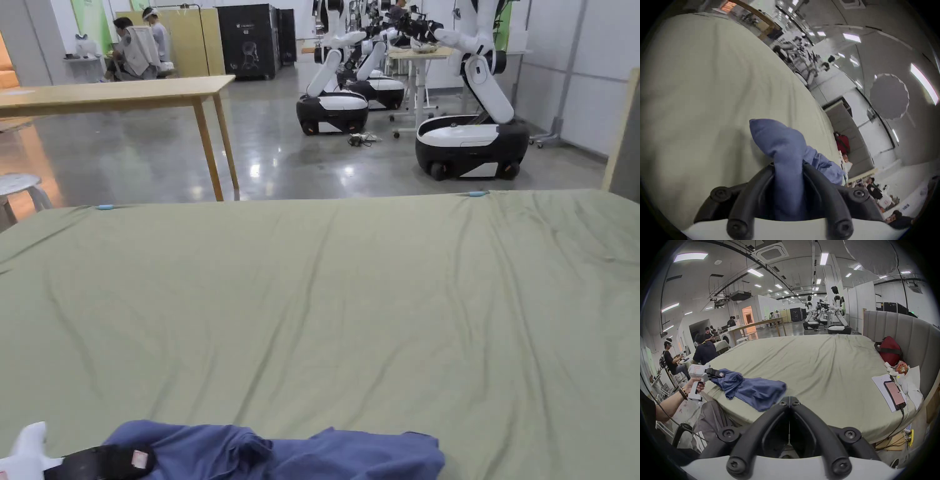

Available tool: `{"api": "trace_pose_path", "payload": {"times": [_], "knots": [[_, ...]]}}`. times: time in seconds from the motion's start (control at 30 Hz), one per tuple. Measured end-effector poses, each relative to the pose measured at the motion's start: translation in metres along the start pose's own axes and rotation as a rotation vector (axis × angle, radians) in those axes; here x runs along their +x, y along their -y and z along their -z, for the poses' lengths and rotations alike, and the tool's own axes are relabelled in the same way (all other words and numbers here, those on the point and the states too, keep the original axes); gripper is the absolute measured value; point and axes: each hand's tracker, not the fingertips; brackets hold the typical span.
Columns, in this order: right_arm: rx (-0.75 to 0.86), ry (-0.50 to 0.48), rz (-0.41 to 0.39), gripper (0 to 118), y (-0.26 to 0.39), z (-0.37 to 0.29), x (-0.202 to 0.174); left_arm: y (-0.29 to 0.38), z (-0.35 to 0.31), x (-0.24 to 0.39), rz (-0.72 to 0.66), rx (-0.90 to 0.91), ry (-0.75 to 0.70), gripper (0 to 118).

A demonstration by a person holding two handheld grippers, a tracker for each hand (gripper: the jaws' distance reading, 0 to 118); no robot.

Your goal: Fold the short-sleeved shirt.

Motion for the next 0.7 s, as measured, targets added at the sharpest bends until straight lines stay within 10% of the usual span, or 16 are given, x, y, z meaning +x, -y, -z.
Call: {"api": "trace_pose_path", "payload": {"times": [0.7], "knots": [[-0.001,-0.026,0.041,0,0.012,-0.005,0.007,0.097,0.176,0.222,0.445,-0.336,-0.031,14]]}}
